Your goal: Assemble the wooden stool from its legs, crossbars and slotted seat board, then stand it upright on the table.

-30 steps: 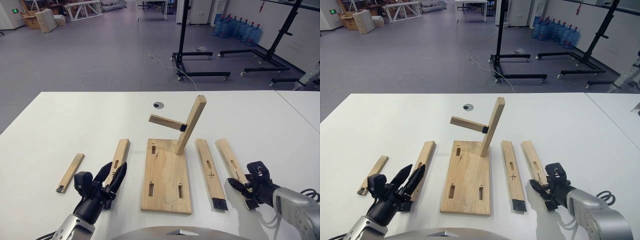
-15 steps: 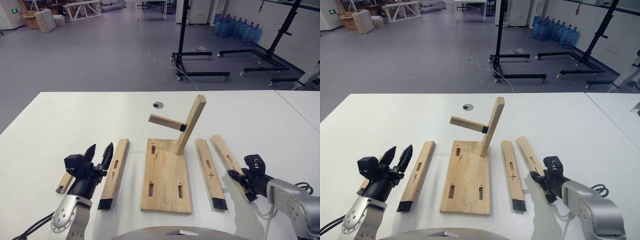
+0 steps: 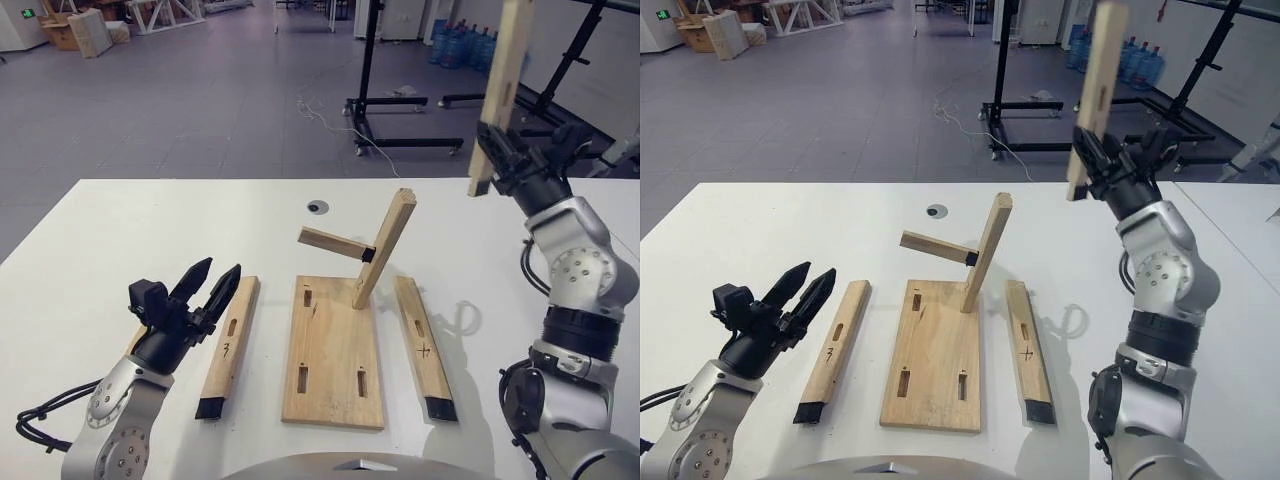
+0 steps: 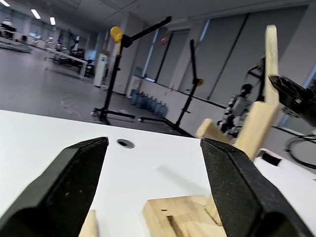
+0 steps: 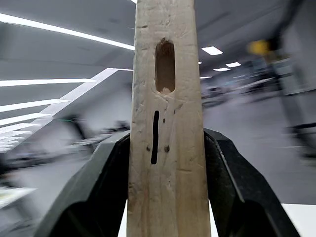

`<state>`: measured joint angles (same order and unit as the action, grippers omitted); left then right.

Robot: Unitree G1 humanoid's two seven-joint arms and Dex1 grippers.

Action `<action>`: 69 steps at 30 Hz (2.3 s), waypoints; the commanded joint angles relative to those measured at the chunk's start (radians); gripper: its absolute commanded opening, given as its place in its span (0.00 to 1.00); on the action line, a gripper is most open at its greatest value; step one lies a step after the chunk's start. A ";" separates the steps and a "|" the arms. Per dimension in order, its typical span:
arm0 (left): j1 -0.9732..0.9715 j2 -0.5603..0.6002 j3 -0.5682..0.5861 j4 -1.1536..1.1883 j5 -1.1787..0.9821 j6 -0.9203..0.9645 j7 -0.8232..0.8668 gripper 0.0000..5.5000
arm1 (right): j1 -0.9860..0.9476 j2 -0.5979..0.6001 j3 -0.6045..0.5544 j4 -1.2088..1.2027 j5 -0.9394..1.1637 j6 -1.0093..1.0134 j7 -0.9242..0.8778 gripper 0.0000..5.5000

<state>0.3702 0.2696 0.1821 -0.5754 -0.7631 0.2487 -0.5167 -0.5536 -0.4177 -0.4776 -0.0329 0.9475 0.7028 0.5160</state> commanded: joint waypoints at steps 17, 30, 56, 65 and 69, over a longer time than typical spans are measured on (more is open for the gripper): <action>-0.080 0.231 -0.078 -0.061 -0.278 0.250 -0.267 0.62 | 0.337 -0.093 0.569 -0.239 -0.097 0.028 0.646 0.37; -0.185 0.186 -0.157 0.034 -0.232 0.278 -0.255 0.62 | 0.289 -0.041 0.696 -0.140 -0.178 -0.018 0.740 0.37; -0.152 0.099 -0.200 0.083 -0.169 0.217 -0.357 0.37 | 0.251 -0.032 0.708 0.038 -0.304 -0.124 0.803 0.37; -0.181 0.106 -0.186 0.101 -0.179 0.244 -0.317 0.48 | 0.256 -0.003 0.669 0.003 -0.261 -0.106 0.787 0.37; -0.179 0.113 -0.177 0.085 -0.199 0.257 -0.330 0.54 | 0.257 -0.003 0.666 0.000 -0.265 -0.107 0.783 0.37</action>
<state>0.1956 0.3653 -0.0017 -0.4676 -0.9526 0.4912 -0.8389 -0.2947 -0.4180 0.2027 -0.0229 0.6852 0.5973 1.3111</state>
